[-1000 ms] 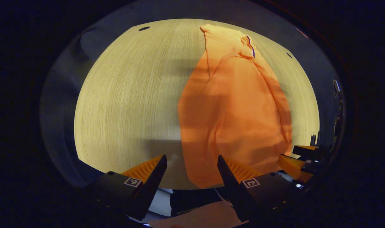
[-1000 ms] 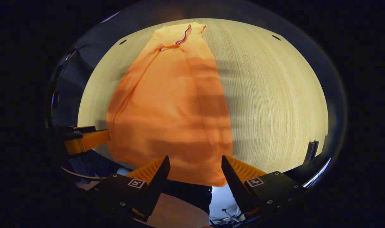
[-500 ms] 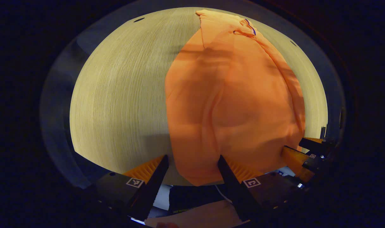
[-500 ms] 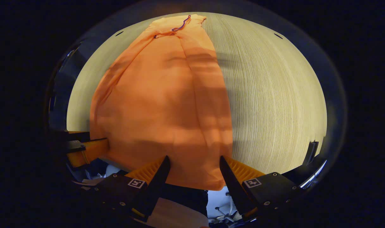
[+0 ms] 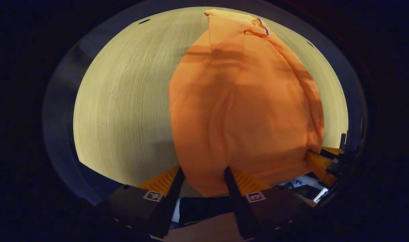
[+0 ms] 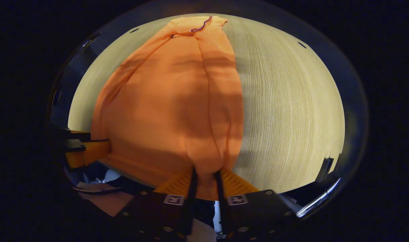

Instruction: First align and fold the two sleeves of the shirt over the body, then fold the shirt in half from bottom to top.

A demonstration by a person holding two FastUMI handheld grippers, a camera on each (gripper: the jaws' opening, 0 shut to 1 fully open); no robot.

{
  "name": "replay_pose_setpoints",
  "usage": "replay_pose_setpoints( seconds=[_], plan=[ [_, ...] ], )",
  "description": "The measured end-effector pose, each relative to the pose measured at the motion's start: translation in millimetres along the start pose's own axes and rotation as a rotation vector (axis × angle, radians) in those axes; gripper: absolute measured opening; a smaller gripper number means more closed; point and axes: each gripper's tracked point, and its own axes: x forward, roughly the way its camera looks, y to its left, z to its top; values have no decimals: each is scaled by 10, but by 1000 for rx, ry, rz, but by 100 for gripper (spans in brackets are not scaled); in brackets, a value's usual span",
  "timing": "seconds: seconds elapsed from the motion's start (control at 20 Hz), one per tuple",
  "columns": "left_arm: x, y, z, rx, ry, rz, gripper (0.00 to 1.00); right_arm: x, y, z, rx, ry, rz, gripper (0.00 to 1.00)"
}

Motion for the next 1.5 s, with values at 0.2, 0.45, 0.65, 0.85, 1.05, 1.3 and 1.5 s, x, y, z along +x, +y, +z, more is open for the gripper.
replay_pose_setpoints(
  seconds=[0.2, 0.45, 0.65, 0.85, 1.05, 1.3, 1.5],
  plan=[
    [-14, -39, 46, 29, -60, -37, 1, -7, 19, 7, 29, -11, 56, 0],
    [-240, -53, 264, 20, -123, -49, 1, -184, 7, 184, 59, -37, 85, 0],
    [-519, -41, 606, 29, -205, -65, 1, -466, -49, 514, 64, -117, 92, 0],
    [-797, -42, 951, 13, -281, -93, 1, -740, -159, 932, 68, -202, 98, 0],
    [-957, -20, 1331, 15, -341, -107, 1, -953, -223, 1405, 66, -288, 107, 0],
    [-1175, -26, 2005, 39, -419, -125, 1, -1186, -367, 2146, 21, -404, 70, 0],
    [-1395, 98, 2659, 60, -511, -97, 1, -1353, -416, 2722, 16, -493, 67, 0]
  ],
)
